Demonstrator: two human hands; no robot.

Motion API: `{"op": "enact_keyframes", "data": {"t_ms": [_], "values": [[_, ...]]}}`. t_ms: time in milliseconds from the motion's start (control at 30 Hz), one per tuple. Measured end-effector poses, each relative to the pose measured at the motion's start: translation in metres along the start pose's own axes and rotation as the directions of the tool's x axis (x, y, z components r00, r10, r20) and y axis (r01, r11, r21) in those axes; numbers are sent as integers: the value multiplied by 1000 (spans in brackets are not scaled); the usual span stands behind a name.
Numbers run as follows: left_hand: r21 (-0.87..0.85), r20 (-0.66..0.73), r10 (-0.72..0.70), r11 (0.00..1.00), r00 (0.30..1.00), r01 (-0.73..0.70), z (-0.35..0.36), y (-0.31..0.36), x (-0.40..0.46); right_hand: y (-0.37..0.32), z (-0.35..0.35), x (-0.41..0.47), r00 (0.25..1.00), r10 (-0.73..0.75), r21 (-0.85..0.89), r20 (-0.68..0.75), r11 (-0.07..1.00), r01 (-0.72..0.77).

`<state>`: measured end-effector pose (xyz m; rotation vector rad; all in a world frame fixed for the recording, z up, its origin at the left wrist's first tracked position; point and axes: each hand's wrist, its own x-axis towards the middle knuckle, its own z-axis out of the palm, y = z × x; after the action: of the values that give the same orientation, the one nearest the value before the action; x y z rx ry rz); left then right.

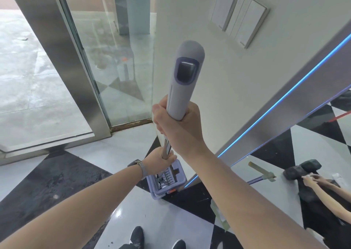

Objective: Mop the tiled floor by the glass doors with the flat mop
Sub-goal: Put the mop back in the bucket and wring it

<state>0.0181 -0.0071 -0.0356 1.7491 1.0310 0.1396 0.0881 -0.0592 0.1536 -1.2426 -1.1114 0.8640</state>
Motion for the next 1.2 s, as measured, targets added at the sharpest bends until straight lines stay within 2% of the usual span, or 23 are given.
{"op": "enact_keyframes", "data": {"t_ms": [200, 433, 600, 667, 800, 1200], "values": [[21, -20, -12, 1000, 1000, 13, 4, 15, -3, -4, -12, 0, 1000, -3, 15, 29, 1000, 3], [86, -64, 95, 992, 993, -89, -1, 36, 4, -36, -31, 14, 996, -83, 72, 37, 994, 80], [116, -45, -20, 993, 999, 25, 11, 35, 1, -14, -29, 2, 998, -48, 36, 44, 998, 47], [87, -32, -52, 995, 998, 54, 17, 30, 3, -3, -30, -1, 999, -26, 10, 25, 1000, 26], [8, -37, -26, 1000, 999, 26, 16, 19, 23, -5, -38, 11, 1000, 8, 32, 17, 999, -9], [-13, -49, 23, 1000, 999, -24, 13, 16, 18, -3, -28, 11, 999, -27, 14, 36, 1000, 27]]}}
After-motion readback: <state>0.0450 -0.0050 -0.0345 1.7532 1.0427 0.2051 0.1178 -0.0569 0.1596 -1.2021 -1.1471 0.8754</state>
